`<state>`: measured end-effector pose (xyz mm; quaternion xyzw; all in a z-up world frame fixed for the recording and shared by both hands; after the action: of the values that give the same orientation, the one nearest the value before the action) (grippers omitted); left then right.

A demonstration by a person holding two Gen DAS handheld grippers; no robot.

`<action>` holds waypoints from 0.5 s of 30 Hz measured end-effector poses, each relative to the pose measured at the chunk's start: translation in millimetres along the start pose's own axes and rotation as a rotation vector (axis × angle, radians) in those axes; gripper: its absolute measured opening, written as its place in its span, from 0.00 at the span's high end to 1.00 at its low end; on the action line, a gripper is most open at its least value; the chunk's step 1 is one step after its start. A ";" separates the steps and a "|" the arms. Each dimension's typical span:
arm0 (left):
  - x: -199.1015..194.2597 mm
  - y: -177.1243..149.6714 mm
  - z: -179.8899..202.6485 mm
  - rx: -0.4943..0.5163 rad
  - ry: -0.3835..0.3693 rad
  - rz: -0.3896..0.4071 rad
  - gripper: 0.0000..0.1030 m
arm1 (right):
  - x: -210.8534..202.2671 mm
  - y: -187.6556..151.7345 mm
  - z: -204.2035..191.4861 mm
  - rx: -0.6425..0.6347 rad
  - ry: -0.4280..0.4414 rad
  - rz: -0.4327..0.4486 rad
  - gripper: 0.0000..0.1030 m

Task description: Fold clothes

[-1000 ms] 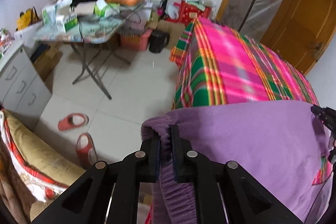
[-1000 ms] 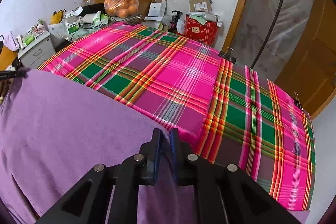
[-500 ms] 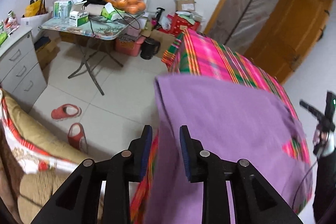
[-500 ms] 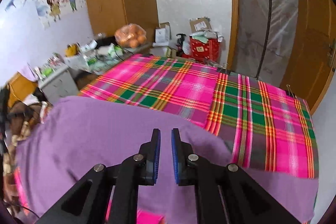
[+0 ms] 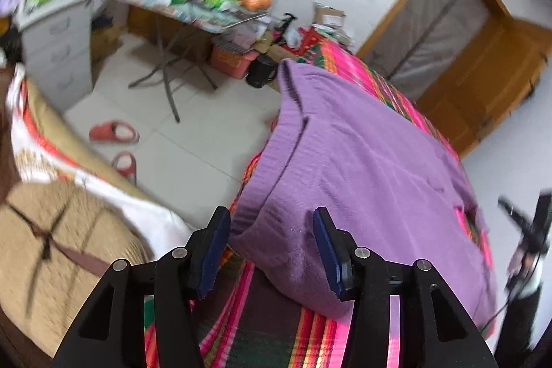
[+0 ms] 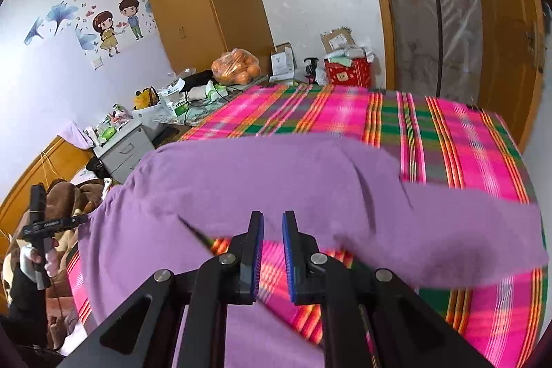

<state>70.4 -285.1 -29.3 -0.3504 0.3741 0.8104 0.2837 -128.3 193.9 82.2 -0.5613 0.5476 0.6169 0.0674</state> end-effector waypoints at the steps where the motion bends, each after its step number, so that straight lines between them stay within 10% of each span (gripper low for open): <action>1: -1.4 0.2 -2.2 -0.015 -0.009 0.012 0.87 | -1.3 -6.0 1.5 0.010 0.001 -0.003 0.89; 15: -7.6 -9.1 -28.6 -0.076 0.015 0.062 0.92 | -3.3 -52.0 20.4 0.067 0.011 -0.032 0.89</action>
<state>91.6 -304.5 -40.7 -0.3551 0.3559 0.8297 0.2424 -103.4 231.4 48.9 -0.5707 0.5593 0.5940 0.0929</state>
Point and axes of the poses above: each gripper's, at about its wrist camera, not at the fingertips, and x roughly the way its jaws point, z to its right, y to its top, the point moved 2 cm from there along x, roughly the way its jaws point, and after that the axes turned 12 degrees about -z, right-handed, at the moved point
